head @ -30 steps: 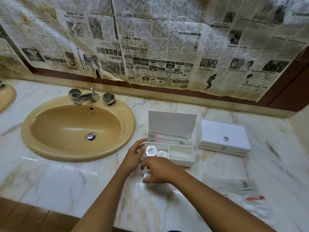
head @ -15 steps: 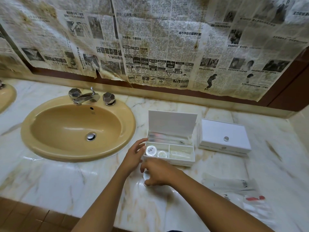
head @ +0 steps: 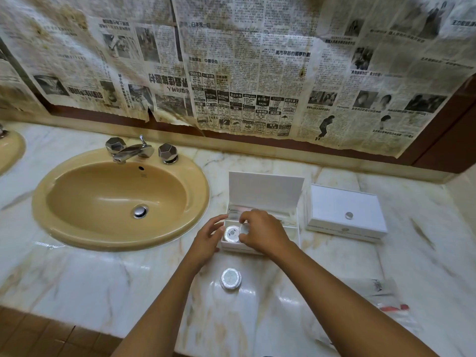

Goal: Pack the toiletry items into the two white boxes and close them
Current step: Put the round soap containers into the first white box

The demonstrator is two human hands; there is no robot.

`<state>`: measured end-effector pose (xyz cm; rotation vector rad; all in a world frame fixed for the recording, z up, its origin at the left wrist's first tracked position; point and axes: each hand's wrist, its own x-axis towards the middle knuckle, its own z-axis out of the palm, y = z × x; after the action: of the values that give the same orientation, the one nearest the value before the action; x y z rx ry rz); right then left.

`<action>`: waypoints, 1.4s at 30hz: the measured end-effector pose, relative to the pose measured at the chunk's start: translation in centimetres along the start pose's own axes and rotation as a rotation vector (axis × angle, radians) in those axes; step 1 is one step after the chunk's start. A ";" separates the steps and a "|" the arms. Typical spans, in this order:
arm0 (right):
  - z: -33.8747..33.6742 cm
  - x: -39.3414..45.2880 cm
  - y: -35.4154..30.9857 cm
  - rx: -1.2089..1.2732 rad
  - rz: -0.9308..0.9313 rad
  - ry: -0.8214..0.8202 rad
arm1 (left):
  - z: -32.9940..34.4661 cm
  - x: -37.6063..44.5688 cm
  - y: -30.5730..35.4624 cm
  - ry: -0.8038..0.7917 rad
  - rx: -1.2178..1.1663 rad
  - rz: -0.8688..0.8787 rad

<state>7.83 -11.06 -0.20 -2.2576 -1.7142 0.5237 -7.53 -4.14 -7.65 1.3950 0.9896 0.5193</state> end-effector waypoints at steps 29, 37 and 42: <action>2.5 0.7 1.2 -0.156 0.112 -0.008 | -0.1 0.0 0.0 0.003 -0.024 -0.012; 1.5 -0.5 -0.5 0.004 -0.014 0.097 | -0.2 0.1 -0.2 -0.010 -0.009 -0.005; 2.1 -1.7 -1.7 0.051 -0.161 -0.041 | -0.1 0.2 -0.4 -0.013 -0.049 0.002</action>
<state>5.00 -12.27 -1.20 -2.0653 -1.8613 0.5746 -7.60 -3.96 -8.08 1.3539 0.9589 0.5318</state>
